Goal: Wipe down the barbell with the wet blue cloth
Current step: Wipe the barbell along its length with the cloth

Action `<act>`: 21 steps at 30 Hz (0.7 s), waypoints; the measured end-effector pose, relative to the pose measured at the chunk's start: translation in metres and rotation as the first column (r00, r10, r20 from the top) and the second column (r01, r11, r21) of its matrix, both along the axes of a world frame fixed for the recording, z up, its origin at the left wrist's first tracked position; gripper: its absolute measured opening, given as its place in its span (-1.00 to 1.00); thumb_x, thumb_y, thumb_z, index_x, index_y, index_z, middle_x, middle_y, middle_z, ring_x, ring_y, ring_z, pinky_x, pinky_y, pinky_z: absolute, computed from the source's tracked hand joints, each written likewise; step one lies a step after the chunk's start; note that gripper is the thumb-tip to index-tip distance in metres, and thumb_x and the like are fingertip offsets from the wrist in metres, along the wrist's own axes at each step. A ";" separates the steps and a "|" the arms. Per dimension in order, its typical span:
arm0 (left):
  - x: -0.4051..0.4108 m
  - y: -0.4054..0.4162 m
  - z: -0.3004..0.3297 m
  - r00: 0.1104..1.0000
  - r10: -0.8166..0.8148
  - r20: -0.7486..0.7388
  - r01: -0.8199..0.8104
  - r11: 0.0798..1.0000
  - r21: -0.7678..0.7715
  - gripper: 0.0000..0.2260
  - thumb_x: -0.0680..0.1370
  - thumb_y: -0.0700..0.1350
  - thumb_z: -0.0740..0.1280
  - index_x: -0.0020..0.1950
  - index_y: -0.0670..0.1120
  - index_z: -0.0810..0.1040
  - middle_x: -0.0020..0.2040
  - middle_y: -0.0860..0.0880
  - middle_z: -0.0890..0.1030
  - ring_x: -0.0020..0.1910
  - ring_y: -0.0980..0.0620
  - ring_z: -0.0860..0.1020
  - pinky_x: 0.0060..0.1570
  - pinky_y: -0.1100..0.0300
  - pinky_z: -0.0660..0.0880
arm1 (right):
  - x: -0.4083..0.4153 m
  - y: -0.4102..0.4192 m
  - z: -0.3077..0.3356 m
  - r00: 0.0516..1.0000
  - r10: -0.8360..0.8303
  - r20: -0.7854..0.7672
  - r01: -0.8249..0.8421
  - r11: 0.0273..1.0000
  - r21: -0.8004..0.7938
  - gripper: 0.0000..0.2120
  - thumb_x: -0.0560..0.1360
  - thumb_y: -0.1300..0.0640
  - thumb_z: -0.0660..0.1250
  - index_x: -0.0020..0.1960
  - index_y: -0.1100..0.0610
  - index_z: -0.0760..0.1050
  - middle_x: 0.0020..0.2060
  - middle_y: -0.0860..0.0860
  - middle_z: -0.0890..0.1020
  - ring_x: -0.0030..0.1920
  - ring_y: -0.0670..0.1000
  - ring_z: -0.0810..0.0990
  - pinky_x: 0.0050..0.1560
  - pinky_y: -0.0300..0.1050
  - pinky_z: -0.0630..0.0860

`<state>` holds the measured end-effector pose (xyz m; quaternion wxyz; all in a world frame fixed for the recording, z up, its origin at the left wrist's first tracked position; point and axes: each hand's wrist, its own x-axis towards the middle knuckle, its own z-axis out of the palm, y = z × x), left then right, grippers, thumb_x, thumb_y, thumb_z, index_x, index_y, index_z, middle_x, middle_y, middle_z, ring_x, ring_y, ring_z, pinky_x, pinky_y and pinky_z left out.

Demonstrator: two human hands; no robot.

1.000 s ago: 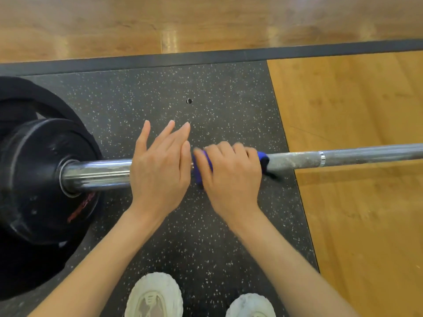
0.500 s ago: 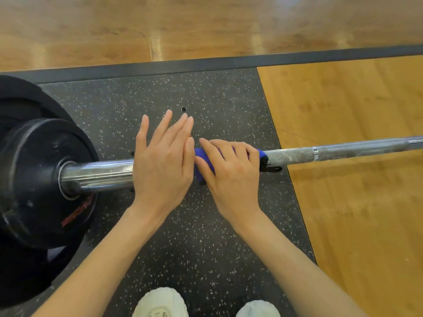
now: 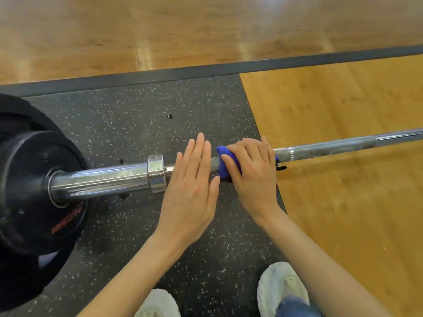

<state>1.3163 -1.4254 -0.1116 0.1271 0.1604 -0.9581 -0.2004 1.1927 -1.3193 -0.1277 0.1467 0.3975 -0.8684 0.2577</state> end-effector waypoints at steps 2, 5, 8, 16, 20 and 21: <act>-0.003 0.002 -0.006 0.998 0.047 0.038 -0.045 0.998 -0.054 -0.48 0.71 -0.03 -0.06 0.64 -0.22 0.08 0.66 -0.14 0.07 0.65 -0.06 0.02 0.61 0.01 -0.07 | -0.001 0.000 -0.001 0.999 -0.028 0.044 0.029 0.999 -0.013 -0.74 0.67 0.01 0.20 0.07 0.16 0.58 0.03 0.04 0.59 0.18 0.10 0.52 0.50 0.16 0.23; -0.007 0.006 -0.014 0.994 0.082 0.069 -0.071 0.987 -0.147 -0.50 0.69 -0.06 -0.01 0.62 -0.21 0.19 0.64 -0.14 0.17 0.62 -0.09 0.13 0.60 0.00 -0.04 | -0.001 -0.002 -0.006 0.997 0.070 -0.031 -0.068 0.996 0.063 -0.68 0.71 0.02 0.11 0.11 0.15 0.58 0.06 0.03 0.62 0.15 0.14 0.57 0.38 0.18 0.36; -0.009 0.007 -0.017 0.992 0.107 0.063 -0.095 0.981 -0.168 -0.51 0.67 -0.06 0.06 0.59 -0.18 0.27 0.60 -0.10 0.29 0.58 -0.08 0.23 0.59 0.00 0.01 | -0.024 0.024 -0.010 0.973 0.203 -0.110 -0.191 0.975 0.114 -0.66 0.72 0.01 0.11 0.22 0.18 0.58 0.09 0.05 0.63 0.16 0.15 0.57 0.34 0.14 0.41; -0.009 0.008 -0.010 0.980 0.135 0.143 -0.111 0.979 -0.169 -0.51 0.65 -0.06 0.08 0.58 -0.13 0.29 0.55 -0.08 0.35 0.54 -0.08 0.28 0.58 0.05 -0.02 | -0.012 0.013 -0.019 0.973 0.212 -0.097 -0.205 0.976 0.075 -0.63 0.74 0.01 0.08 0.35 0.13 0.55 0.16 0.04 0.62 0.22 0.15 0.56 0.39 0.13 0.36; -0.008 0.009 -0.005 0.970 0.128 0.207 -0.091 0.980 -0.179 -0.49 0.65 -0.03 0.06 0.60 -0.12 0.24 0.57 -0.04 0.32 0.57 -0.06 0.23 0.59 0.04 -0.03 | -0.032 0.043 -0.019 0.993 0.083 -0.086 -0.079 0.996 0.047 -0.63 0.74 0.03 0.07 0.33 0.15 0.55 0.18 0.07 0.61 0.27 0.17 0.50 0.48 0.15 0.24; -0.009 0.010 -0.005 0.970 0.133 0.205 -0.096 0.979 -0.178 -0.50 0.65 -0.03 0.06 0.60 -0.12 0.25 0.57 -0.04 0.32 0.57 -0.06 0.23 0.59 0.05 -0.04 | -0.020 0.031 -0.017 0.999 0.008 -0.035 -0.007 1.000 0.020 -0.65 0.73 0.04 0.09 0.31 0.14 0.57 0.17 0.06 0.62 0.26 0.19 0.51 0.48 0.16 0.23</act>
